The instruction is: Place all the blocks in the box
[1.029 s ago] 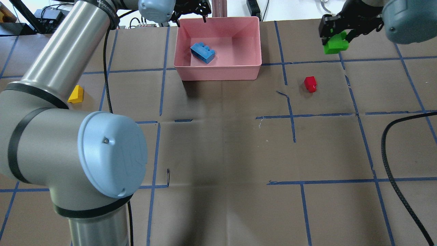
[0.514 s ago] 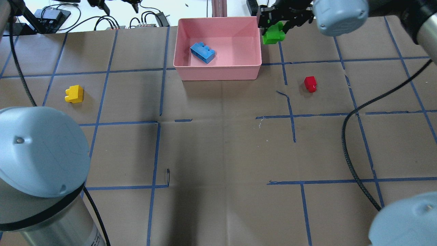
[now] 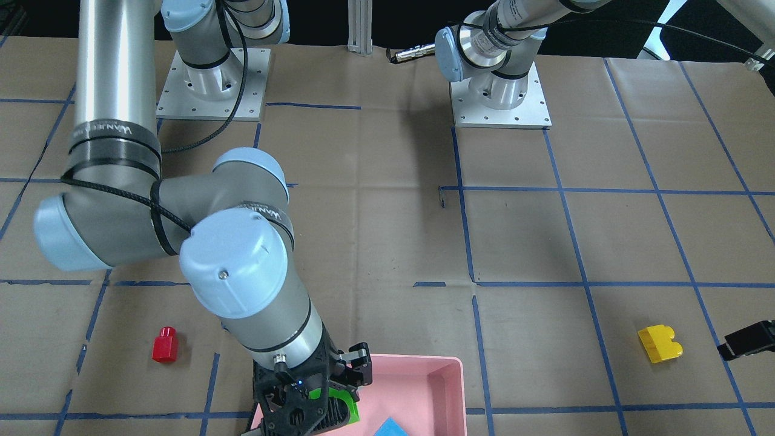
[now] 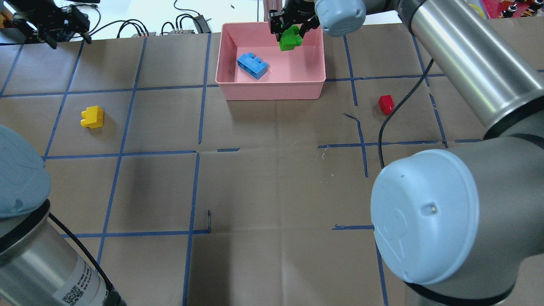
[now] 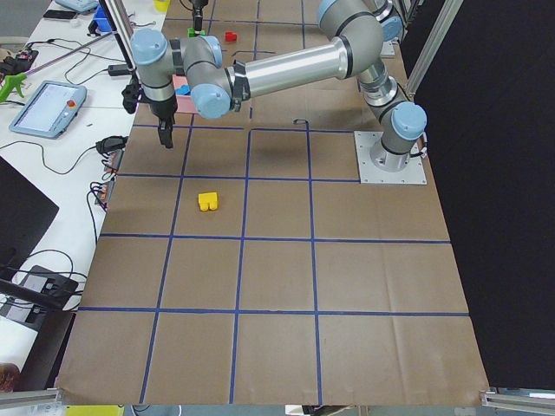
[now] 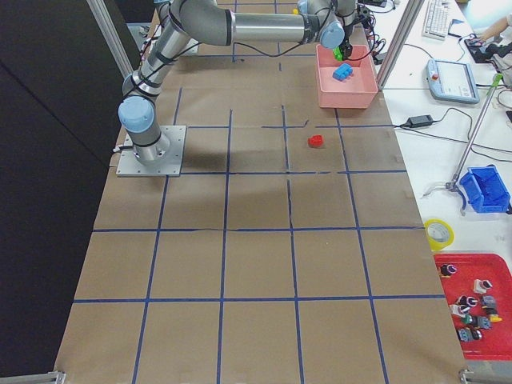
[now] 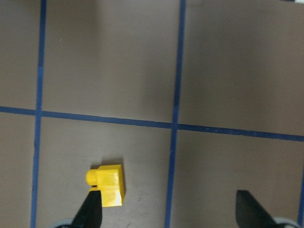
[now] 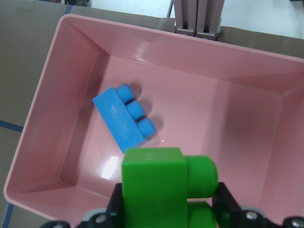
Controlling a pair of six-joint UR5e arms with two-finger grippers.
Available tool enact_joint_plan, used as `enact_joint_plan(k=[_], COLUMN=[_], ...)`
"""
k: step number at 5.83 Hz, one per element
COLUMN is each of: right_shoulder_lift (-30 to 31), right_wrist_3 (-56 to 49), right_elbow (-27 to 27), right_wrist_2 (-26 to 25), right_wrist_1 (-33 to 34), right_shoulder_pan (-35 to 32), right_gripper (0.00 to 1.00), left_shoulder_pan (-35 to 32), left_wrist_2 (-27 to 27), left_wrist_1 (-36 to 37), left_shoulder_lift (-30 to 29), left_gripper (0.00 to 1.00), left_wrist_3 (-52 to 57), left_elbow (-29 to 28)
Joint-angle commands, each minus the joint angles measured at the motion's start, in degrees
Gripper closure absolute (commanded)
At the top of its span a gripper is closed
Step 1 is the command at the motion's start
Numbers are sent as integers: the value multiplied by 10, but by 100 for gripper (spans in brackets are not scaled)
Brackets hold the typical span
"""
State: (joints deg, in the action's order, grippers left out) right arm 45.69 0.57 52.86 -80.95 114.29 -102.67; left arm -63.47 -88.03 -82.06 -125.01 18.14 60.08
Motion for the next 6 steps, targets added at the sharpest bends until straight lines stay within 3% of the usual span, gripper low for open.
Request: enact_joint_plan(k=[1,2,5,6], right_shoulder_lift=[-33,-33,-21,1], right_wrist_3=[-5,-3,-7,-14], right_elbow=[-23,-27,-27,-13], right_wrist_2=[0,1,-4,-14], right_wrist_1=[0,10,10,2], right_shoulder_pan=[-9,-10,-9,-2], right_gripper=[69,1,0,0], left_shoulder_pan=[21,19,19,19], left_wrist_2=[-7,-7,-8,-8], left_wrist_1=[15,67,253,286], left_shoulder_lift=[-9,-9,-9,-9], left_gripper=[1,1,1,1], left_wrist_3=[17,15,15,15], left_elbow=[48,90,243,266])
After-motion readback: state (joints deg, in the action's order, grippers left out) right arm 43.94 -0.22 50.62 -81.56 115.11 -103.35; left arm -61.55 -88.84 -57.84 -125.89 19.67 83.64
